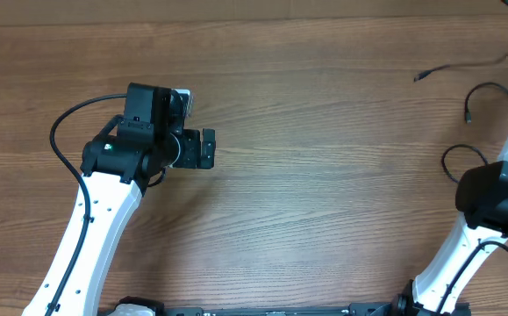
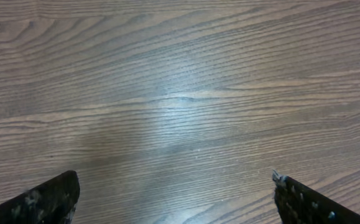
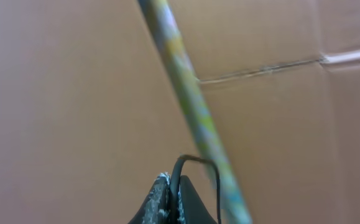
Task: Untangle cables
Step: 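Carry the last cable to the right side and release it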
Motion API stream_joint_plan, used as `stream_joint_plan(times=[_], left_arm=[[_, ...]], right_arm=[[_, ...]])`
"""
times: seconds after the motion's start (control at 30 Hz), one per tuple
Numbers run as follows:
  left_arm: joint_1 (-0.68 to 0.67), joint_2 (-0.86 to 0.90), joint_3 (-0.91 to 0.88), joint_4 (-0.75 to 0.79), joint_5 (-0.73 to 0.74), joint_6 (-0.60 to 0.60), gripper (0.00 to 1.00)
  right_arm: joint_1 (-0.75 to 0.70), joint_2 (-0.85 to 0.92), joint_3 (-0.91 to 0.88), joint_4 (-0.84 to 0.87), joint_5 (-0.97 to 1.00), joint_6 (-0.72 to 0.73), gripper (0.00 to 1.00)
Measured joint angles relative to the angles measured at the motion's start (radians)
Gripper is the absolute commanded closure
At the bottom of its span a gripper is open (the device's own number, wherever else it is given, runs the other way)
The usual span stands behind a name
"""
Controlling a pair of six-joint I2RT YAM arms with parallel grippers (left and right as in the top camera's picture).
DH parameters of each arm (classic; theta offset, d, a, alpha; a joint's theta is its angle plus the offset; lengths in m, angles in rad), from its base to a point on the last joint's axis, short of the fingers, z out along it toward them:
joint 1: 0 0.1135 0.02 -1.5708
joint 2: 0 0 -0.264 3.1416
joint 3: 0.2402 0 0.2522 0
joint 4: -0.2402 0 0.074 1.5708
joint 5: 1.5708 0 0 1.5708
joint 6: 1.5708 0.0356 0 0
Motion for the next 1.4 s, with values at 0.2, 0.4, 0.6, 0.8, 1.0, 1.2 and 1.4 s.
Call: stream_joint_plan(times=[0.2,0.4,0.6,0.8,1.0,1.2,1.4], left_arm=[[0.000,0.000,0.000,0.000,0.000,0.000,0.01],[0.000,0.000,0.000,0.000,0.000,0.000,0.00],[0.000,0.000,0.000,0.000,0.000,0.000,0.00],[0.000,0.000,0.000,0.000,0.000,0.000,0.01],[0.000,0.000,0.000,0.000,0.000,0.000,0.01],[0.000,0.001,0.000,0.000,0.000,0.000,0.01],[0.000,0.001,0.000,0.000,0.000,0.000,0.00]], right_arm=[[-0.043,0.103,0.004,-0.203,-0.106,-0.011,0.96],[-0.042,0.225,0.003,-0.369,-0.265,-0.014,0.31],[-0.043,0.235,0.000,-0.473,-0.311,-0.015,0.00],[-0.043,0.235,0.000,-0.552,-0.415,-0.014,0.00],[-0.043,0.181,0.000,-0.654,-0.613,-0.014,0.00],[-0.043,0.026,0.003,-0.899,-0.798,-0.014,0.00],[-0.043,0.016,0.007,-1.007,-0.842,-0.014,0.00]])
